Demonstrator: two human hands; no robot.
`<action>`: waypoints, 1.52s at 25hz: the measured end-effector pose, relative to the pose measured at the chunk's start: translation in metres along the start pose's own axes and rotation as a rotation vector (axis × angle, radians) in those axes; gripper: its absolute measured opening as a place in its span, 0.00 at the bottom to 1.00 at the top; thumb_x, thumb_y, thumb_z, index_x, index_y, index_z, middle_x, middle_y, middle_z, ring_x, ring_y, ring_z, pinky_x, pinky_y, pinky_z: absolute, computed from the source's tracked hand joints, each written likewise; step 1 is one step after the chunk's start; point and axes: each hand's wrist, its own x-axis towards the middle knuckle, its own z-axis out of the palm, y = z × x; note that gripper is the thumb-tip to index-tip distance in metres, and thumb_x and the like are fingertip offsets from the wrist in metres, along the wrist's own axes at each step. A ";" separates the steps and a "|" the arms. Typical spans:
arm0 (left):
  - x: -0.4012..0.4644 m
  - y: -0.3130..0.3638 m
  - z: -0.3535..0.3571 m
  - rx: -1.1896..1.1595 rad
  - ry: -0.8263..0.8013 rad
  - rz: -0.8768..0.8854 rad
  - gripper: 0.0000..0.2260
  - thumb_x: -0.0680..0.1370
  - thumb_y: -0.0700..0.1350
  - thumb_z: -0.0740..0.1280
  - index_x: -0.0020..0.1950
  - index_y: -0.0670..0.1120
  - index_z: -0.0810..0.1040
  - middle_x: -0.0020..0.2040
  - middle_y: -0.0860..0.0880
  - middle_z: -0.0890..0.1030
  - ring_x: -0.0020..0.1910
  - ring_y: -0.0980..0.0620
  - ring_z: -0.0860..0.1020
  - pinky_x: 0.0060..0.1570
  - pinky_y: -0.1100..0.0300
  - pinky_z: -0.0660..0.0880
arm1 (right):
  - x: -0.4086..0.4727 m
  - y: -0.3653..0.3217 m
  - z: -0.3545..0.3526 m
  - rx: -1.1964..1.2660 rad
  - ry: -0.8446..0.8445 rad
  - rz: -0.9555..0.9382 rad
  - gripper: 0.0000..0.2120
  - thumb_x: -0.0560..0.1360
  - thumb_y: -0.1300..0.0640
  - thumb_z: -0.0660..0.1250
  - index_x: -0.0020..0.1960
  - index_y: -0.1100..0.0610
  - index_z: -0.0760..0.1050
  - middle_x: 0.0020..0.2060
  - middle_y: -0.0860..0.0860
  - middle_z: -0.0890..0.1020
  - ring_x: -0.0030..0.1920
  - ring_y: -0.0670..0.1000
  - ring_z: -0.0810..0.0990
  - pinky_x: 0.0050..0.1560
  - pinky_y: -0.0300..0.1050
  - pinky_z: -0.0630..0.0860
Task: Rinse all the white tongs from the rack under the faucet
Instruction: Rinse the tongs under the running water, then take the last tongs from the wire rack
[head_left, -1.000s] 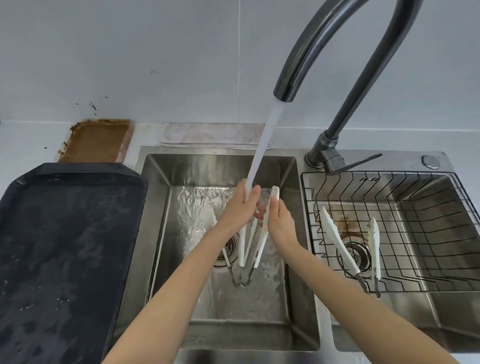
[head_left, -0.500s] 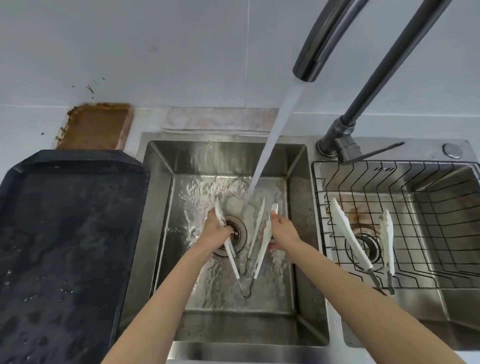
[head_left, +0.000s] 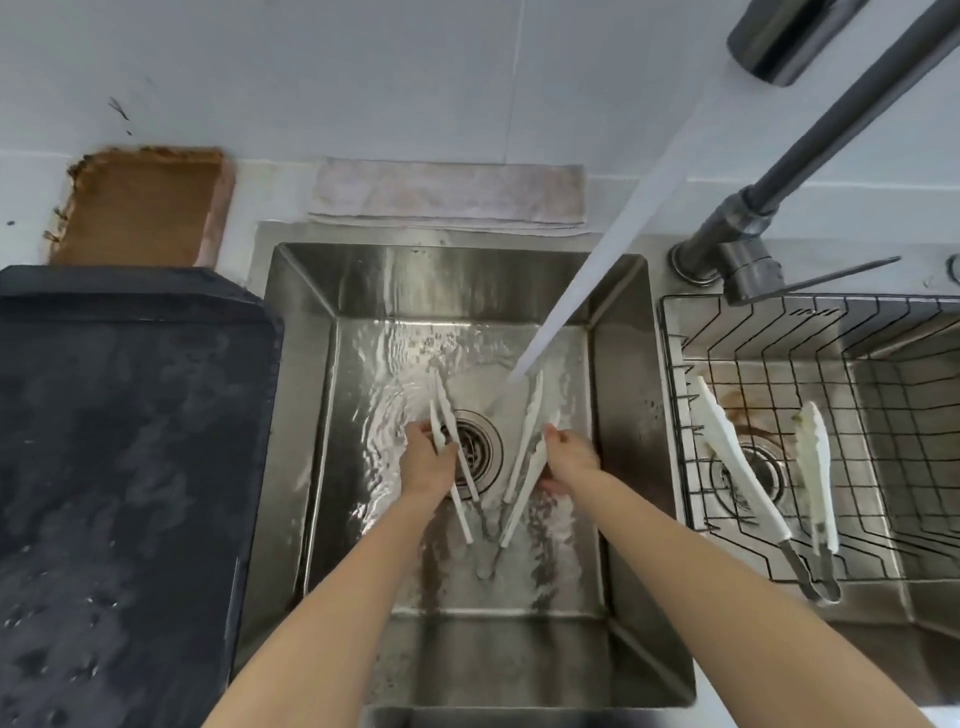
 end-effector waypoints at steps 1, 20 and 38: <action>0.004 0.001 0.002 0.013 -0.008 0.004 0.19 0.78 0.39 0.62 0.67 0.39 0.62 0.61 0.38 0.76 0.59 0.40 0.76 0.53 0.55 0.72 | 0.004 -0.001 0.001 -0.014 0.014 0.003 0.20 0.81 0.50 0.52 0.62 0.63 0.73 0.59 0.62 0.78 0.58 0.61 0.78 0.57 0.57 0.78; 0.003 0.012 -0.013 0.131 -0.029 0.094 0.21 0.78 0.40 0.60 0.71 0.40 0.64 0.70 0.43 0.71 0.68 0.45 0.69 0.66 0.56 0.64 | -0.008 -0.020 -0.011 -0.221 0.058 -0.158 0.24 0.79 0.55 0.55 0.74 0.59 0.58 0.69 0.58 0.70 0.66 0.59 0.72 0.64 0.45 0.68; -0.139 0.111 -0.004 0.789 -0.148 0.645 0.19 0.79 0.43 0.54 0.71 0.43 0.65 0.71 0.42 0.69 0.70 0.43 0.67 0.67 0.54 0.64 | -0.125 -0.007 -0.137 -0.509 0.193 -0.838 0.23 0.78 0.57 0.56 0.72 0.59 0.62 0.63 0.60 0.76 0.56 0.57 0.79 0.54 0.48 0.75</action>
